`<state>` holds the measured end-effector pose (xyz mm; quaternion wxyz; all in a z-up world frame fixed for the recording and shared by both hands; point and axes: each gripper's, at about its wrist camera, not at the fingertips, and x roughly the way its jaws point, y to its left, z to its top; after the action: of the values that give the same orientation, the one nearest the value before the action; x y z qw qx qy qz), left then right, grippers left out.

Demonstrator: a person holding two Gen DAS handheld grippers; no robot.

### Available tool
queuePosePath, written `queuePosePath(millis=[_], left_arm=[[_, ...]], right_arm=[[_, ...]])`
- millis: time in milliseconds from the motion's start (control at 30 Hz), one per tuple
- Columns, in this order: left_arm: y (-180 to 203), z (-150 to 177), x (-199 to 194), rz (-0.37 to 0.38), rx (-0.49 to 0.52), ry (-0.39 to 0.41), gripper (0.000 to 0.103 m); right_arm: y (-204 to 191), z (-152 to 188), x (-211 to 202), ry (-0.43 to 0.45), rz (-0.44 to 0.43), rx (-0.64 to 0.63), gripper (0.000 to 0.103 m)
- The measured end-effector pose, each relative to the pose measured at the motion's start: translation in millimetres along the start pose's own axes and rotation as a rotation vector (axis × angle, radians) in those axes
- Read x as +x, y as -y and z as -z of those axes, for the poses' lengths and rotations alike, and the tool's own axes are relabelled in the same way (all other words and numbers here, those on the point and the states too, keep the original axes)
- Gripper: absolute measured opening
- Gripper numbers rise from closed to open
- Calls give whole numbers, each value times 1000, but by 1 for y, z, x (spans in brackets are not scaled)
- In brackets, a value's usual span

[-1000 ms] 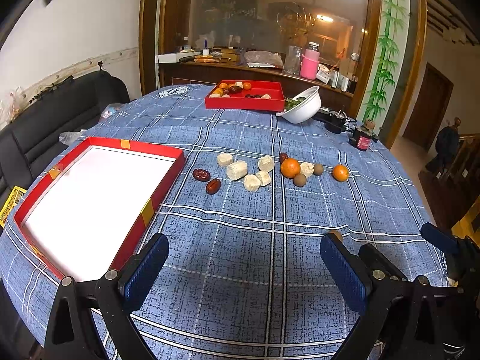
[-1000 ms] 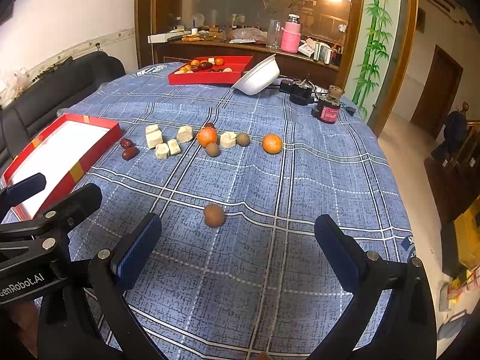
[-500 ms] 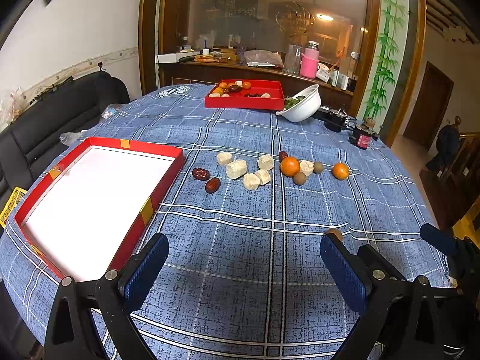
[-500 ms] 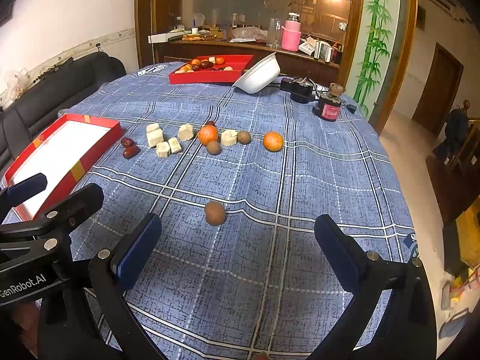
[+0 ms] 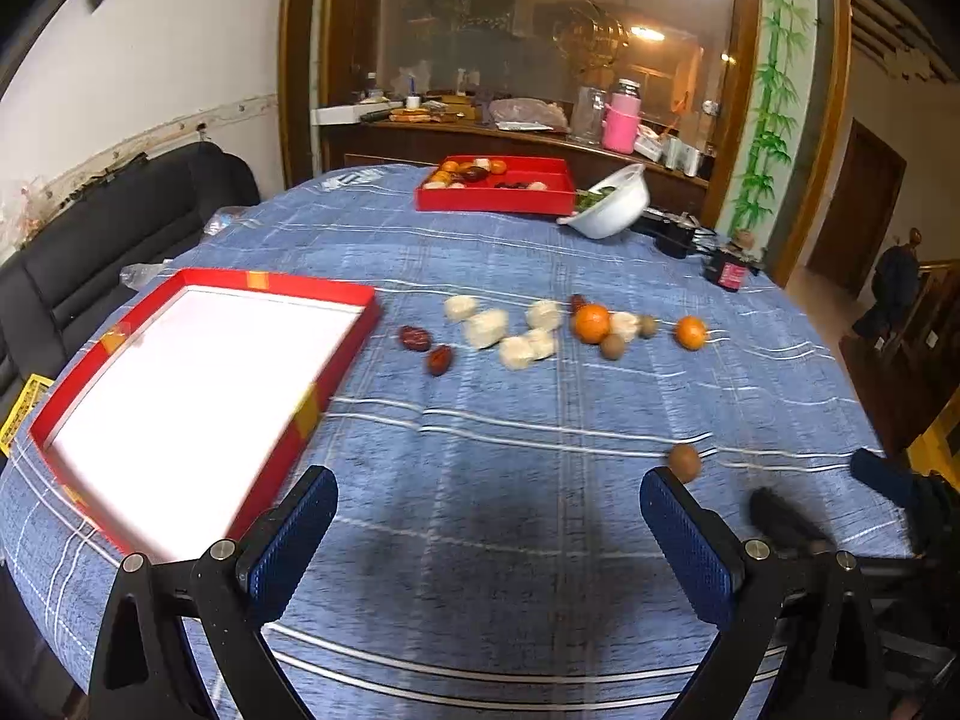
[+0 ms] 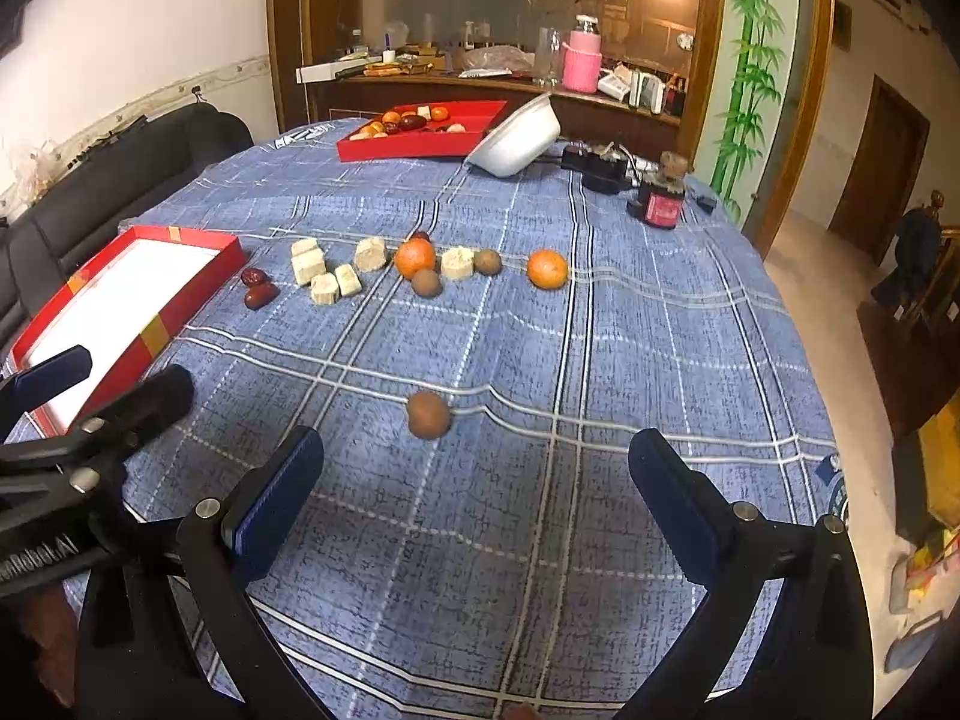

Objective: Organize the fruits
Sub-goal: 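Move both tools toward the row of fruits and pastries, then grasp a brown nut with the right tool while the left tool grasps a red date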

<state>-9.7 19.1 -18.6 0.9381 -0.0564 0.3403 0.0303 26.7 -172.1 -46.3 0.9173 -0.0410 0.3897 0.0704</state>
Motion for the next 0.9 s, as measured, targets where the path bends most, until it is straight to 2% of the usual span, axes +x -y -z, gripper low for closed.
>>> queuePosePath(millis=[67,100,133,200,267,300,367,400,467,500,600,667,700,900], left_arm=[[-11,5,5,-24,-6,-11,99],[-17,10,10,-22,-12,-40,95],[-20,12,13,-18,-14,-58,90],[-27,18,24,-13,-26,-114,88],[-28,23,30,1,-36,-169,88],[-28,23,33,1,-33,-178,88],[-26,23,37,24,-56,-197,88],[-27,22,38,19,-50,-200,88],[-28,18,39,-6,-26,-180,88],[-30,16,40,-20,-12,-172,88],[-31,11,46,-38,4,-174,88],[-27,5,54,-26,5,-178,88],[-26,2,57,-30,10,-180,88],[-10,-23,96,5,4,-198,82]], right_arm=[[9,6,0,-60,-37,12,103],[14,9,1,-78,-54,13,103],[19,12,3,-74,-75,22,103],[23,16,7,-75,-103,25,101],[21,17,13,-64,-107,1,96],[20,16,18,-82,-107,-13,92],[14,12,28,-74,-164,3,76],[10,10,33,-82,-177,4,71],[2,2,46,-93,-204,-3,54],[-2,0,48,-83,-227,4,52],[-10,-8,63,-103,-205,-39,41],[-13,-10,75,-132,-197,-48,27],[-14,-10,79,-145,-198,-50,23],[-7,-10,82,-141,-218,-45,23]])
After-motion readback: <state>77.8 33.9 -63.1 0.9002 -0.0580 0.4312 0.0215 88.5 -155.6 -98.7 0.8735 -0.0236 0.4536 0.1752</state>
